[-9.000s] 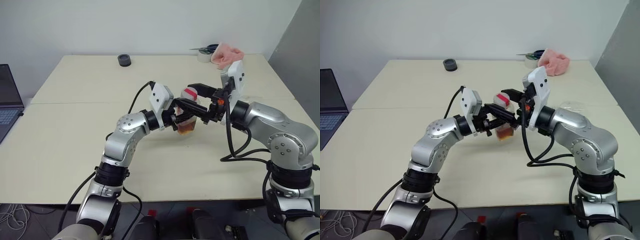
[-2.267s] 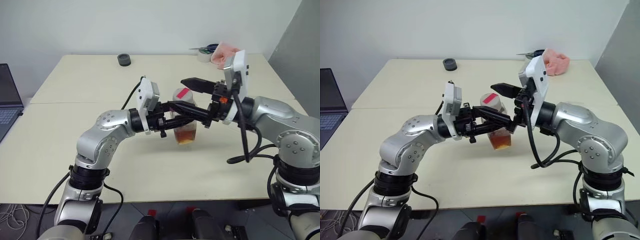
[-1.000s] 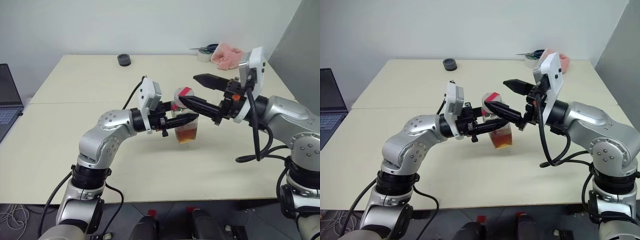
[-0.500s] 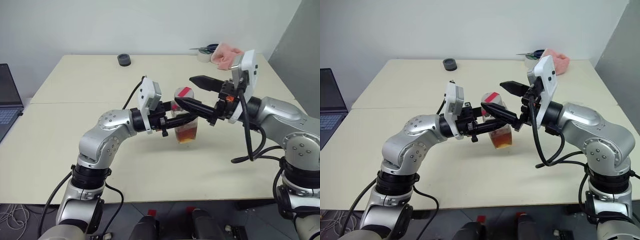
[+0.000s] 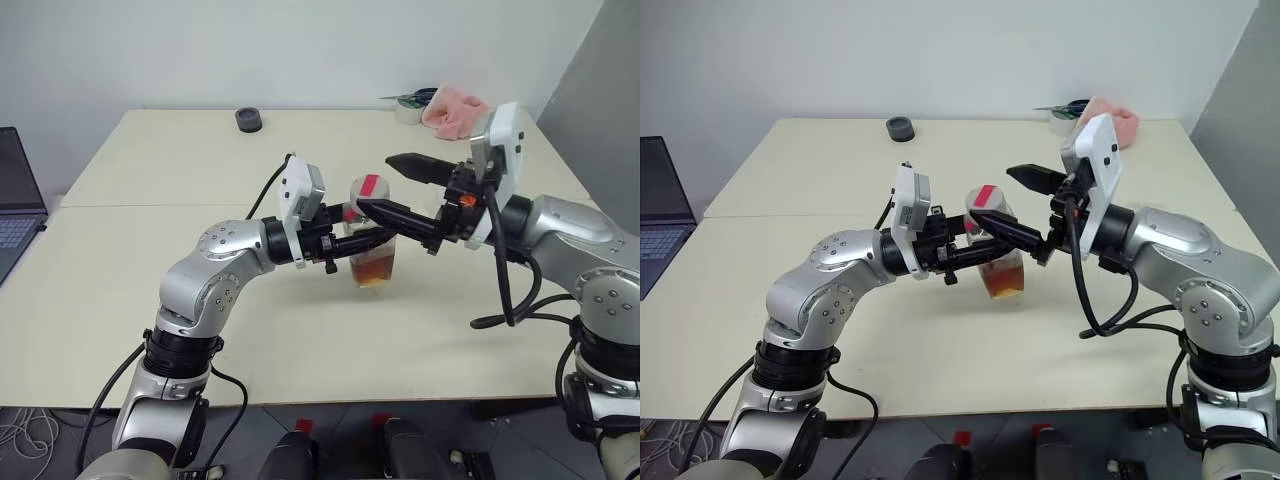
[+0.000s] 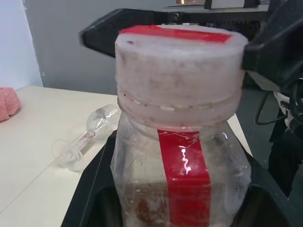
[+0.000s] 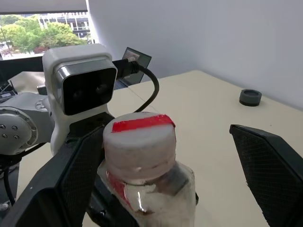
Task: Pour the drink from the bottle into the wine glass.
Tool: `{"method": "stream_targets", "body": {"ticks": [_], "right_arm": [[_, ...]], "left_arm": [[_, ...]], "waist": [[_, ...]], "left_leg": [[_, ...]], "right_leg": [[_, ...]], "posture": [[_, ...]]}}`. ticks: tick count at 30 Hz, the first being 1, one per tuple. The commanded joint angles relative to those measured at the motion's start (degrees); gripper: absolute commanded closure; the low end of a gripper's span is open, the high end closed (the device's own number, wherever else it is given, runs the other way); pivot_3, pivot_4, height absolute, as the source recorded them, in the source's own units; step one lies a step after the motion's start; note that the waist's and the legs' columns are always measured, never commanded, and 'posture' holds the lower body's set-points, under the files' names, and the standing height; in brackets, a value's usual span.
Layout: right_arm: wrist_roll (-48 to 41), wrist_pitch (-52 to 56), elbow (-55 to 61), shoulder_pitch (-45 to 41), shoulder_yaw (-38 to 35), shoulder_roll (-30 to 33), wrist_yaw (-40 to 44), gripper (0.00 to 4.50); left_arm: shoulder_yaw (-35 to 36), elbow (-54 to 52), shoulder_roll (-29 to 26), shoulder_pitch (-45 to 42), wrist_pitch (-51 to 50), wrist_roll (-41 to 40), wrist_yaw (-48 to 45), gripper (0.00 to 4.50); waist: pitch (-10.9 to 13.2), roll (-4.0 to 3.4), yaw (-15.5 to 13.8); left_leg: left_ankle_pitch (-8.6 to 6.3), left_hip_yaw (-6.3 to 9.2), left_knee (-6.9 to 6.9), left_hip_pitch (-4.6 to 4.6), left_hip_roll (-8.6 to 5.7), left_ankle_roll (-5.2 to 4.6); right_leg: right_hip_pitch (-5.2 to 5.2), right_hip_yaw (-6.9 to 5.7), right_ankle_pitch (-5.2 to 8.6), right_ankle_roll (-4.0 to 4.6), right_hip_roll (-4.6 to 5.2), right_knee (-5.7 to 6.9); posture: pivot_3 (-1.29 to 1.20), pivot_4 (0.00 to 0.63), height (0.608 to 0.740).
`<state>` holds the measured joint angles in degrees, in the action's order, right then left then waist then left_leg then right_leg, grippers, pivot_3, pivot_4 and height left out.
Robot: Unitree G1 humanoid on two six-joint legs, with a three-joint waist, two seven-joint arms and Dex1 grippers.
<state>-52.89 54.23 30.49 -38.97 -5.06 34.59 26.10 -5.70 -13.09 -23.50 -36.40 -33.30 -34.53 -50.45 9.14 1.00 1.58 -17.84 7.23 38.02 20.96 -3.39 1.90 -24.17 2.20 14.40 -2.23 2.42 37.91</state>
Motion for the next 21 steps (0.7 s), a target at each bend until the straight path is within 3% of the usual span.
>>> {"method": "stream_targets", "body": {"ticks": [1,21], "right_arm": [[0.91,-0.62,-0.34,0.48,-3.92,2.05,-1.08,0.02],[-2.28,0.78,0.99,2.49,-5.98,4.45,-1.14,0.02]], "left_arm": [[1.52,-2.14,-0.05,-1.68,1.35,-0.72,-0.44,2.55],[1.64,-1.78,0.37,-1.62,1.57,-0.38,-0.82,2.55]], "waist": [[0.0,0.0,0.0],[0.0,0.0,-0.04]], "left_leg": [[0.0,0.0,0.0,0.0,0.0,0.0],[0.0,-0.01,0.0,0.0,0.01,0.0]], "right_leg": [[0.0,0.0,0.0,0.0,0.0,0.0],[0.01,0.0,0.0,0.0,-0.01,-0.01]], "posture": [[0.0,0.15,0.74],[0.0,0.15,0.74]]}}
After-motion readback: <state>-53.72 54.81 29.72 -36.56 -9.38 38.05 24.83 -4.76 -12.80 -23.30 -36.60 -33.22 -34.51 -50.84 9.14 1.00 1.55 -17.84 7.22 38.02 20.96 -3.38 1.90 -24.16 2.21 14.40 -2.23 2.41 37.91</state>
